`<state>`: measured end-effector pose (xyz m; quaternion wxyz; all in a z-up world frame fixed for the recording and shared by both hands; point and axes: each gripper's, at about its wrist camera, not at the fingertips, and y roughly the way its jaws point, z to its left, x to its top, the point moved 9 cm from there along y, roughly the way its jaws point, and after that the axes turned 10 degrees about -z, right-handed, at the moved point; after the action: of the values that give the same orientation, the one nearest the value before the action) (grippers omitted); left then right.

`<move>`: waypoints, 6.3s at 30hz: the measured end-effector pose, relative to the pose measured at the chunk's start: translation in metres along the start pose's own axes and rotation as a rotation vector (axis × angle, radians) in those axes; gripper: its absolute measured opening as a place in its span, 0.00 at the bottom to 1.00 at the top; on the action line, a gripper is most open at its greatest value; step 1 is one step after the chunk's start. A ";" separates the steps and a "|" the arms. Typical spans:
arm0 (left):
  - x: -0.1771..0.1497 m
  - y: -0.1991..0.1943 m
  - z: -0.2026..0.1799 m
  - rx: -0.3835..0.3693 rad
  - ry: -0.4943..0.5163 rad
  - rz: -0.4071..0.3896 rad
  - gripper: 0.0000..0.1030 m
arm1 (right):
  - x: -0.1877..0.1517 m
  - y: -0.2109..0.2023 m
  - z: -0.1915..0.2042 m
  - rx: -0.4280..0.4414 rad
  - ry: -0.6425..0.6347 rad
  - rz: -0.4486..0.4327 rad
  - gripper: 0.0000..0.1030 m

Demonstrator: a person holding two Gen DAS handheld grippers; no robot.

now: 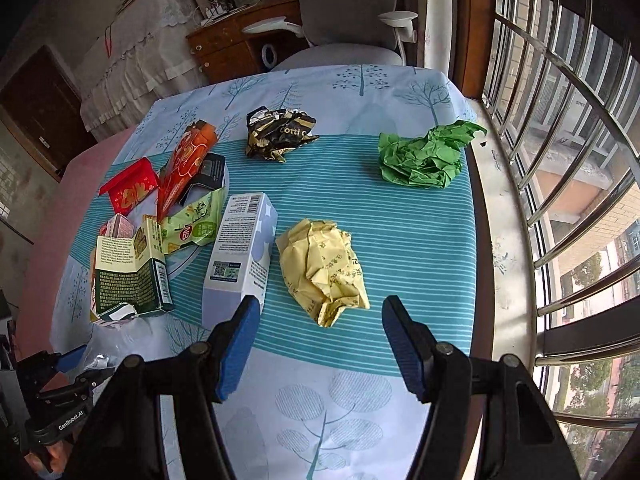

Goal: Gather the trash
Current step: 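Grasp the clear plastic bottle with left gripper while right gripper grasps yellow wrapper, then carry bottle and yellow wrapper over the bin and open both grippers, then raise both tools back toward the table, then grasp the strawberry milk carton with left gripper while right gripper grasps green snack box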

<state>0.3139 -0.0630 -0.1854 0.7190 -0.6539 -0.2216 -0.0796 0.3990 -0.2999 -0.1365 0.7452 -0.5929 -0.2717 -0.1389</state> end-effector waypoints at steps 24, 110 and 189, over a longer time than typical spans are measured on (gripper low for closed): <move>0.010 -0.073 0.024 -0.135 -0.155 -0.101 0.37 | -0.023 0.017 0.002 0.006 0.055 0.073 0.31; -0.368 0.107 0.109 -0.200 0.048 0.112 0.88 | -0.522 0.075 0.202 0.032 0.479 0.304 0.60; 0.075 0.049 0.040 -0.095 -0.291 0.054 0.85 | 0.008 0.045 0.152 0.339 -0.015 0.098 0.28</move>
<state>0.3917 -0.0044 -0.1960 0.6493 -0.6975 -0.3019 0.0248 0.3926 -0.1415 -0.1461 0.8385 -0.4721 -0.2675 -0.0503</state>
